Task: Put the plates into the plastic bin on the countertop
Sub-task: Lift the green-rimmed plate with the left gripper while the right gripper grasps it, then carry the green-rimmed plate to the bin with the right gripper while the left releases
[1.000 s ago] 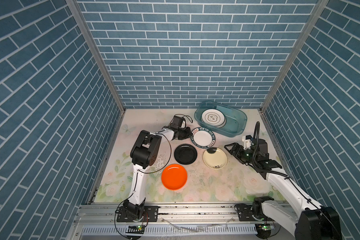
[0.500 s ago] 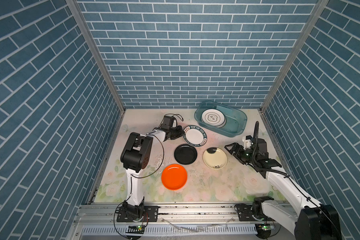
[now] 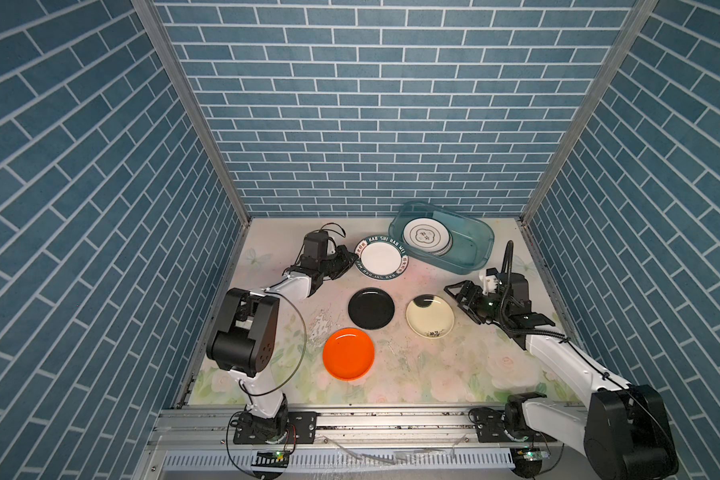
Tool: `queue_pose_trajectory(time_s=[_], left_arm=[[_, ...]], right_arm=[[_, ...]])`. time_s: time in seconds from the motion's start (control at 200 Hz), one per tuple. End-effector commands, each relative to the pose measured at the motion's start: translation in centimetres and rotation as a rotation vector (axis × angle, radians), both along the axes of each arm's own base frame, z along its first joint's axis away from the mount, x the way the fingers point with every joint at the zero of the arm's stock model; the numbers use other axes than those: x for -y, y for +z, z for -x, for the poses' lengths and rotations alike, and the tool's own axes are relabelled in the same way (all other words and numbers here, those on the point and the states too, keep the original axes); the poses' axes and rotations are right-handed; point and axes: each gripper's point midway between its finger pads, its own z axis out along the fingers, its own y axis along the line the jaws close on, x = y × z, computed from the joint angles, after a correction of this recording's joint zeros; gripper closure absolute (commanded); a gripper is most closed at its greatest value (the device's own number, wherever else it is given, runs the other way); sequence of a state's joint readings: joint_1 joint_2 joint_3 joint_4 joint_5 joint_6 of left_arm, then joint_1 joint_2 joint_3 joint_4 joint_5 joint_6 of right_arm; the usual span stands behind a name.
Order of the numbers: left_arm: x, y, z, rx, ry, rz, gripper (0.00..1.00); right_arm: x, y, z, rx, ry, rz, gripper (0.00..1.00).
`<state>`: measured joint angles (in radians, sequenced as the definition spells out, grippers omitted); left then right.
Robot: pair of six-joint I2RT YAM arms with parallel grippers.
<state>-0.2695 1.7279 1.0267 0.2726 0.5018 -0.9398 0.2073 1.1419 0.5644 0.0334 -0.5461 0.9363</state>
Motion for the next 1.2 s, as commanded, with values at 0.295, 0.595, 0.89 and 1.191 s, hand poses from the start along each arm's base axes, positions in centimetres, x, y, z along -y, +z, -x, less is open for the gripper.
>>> queue_pose_trajectory(time_s=[0.295,0.595,0.89,1.191], left_arm=[[7.7,4.8,4.7,0.061,-0.193,0.111,1.0],[8.9,7.2,7.7,0.121,-0.253,0.035,1.0],[8.5,7.7,8.3,0.138,-0.259,0.015,1.0],[7.8,6.9,8.7,0.152,-0.26,-0.057,0.53]], right_arm=[[-3.7,5.8,-4.2,0.139,0.049,-0.125,0.24],[-4.1,6.2,-4.8,0.152,0.031,-0.058,0.54],[-5.3,6.9,-4.3,0.155,0.061,-0.037,0.88],[-5.0,5.6,-3.5,0.102,0.017,-0.022,1.0]])
